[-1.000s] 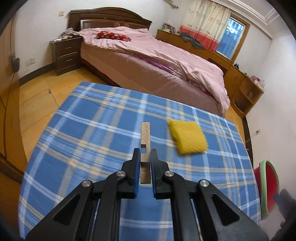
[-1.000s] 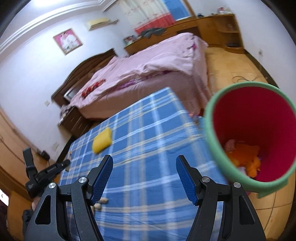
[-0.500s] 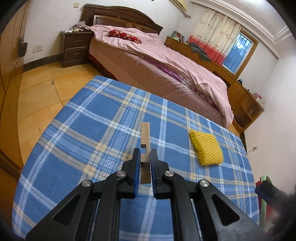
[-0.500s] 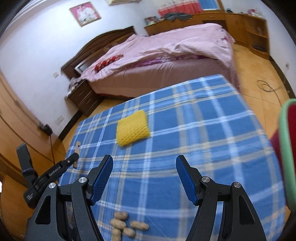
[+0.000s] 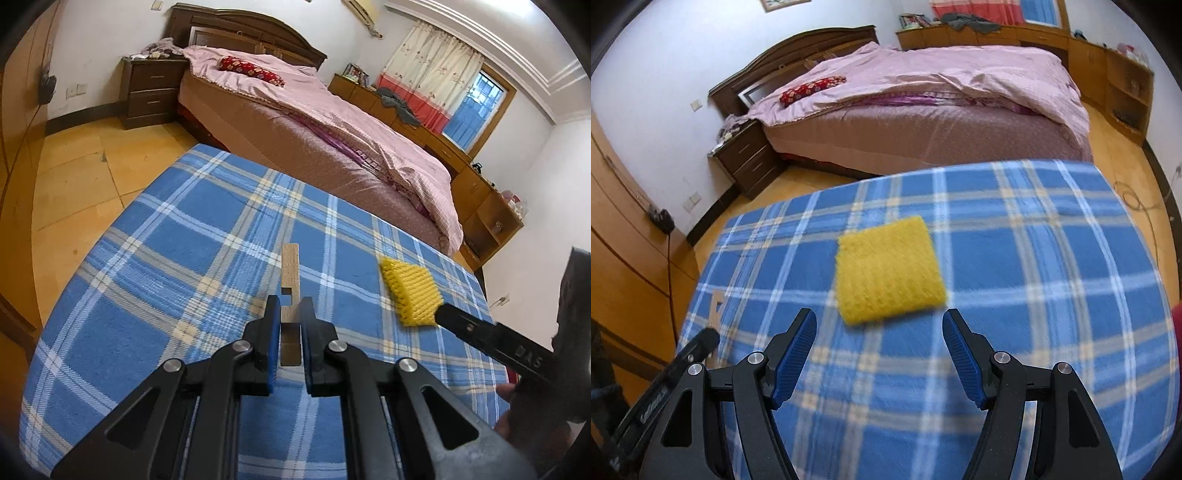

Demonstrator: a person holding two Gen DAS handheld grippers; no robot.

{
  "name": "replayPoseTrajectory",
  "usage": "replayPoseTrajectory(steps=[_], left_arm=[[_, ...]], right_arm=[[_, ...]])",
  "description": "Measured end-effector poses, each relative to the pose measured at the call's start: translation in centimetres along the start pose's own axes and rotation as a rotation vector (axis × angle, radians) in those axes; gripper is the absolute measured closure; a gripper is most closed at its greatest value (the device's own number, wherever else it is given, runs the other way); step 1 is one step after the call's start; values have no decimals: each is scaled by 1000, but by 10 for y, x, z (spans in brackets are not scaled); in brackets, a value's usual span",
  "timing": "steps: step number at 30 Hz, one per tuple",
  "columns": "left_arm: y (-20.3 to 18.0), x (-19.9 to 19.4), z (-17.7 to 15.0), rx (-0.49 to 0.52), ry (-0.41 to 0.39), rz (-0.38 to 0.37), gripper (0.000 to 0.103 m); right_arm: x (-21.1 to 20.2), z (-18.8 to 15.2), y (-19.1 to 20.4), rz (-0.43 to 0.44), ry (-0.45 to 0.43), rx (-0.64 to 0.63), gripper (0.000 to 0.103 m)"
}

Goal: Collect trash
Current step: 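Grasp the second yellow foam net with the right tool, then carry the wooden stick and yellow net in both tools over the red bin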

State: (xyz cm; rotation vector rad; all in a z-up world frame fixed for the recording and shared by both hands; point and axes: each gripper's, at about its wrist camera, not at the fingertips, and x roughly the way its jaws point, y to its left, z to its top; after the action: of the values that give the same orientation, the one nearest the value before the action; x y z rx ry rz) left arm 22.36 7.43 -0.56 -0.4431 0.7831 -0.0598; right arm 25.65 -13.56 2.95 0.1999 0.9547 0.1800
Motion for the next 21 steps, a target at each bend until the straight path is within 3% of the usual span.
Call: replayPoseTrajectory(steps=[12, 18, 20, 21], left_arm=[[7, 2, 1, -28, 8, -2, 93], [8, -3, 1, -43, 1, -22, 93], [8, -4, 2, -45, -6, -30, 93], [7, -6, 2, -43, -13, -33, 93]], right_arm=[[38, 8, 24, -121, -2, -124, 30], [40, 1, 28, -251, -4, -215, 64], [38, 1, 24, -290, -1, -219, 82], [36, 1, 19, -291, 0, -202, 84]])
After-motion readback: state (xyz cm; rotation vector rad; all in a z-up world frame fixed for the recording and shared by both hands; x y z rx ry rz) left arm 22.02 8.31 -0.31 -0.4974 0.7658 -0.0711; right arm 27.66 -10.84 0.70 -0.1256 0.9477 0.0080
